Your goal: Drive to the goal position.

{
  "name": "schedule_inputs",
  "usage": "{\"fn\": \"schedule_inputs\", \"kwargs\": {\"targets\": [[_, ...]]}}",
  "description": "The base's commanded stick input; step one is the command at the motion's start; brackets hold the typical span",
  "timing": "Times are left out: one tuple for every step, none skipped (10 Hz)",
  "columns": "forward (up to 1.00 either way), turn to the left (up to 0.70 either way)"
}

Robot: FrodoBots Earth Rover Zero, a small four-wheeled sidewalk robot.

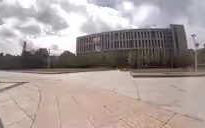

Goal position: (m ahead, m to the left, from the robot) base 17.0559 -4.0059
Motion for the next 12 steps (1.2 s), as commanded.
{"fn": "schedule_inputs", "kwargs": {"targets": [[0.7, 0.08], [0.7, 0.04], [0.7, 0.03], [0.7, 0.04], [0.7, 0.05], [0.7, 0.04], [0.7, 0.08], [0.7, 0.0], [0.7, 0.0], [0.7, 0.02], [0.7, 0.03], [0.7, 0.0]]}}
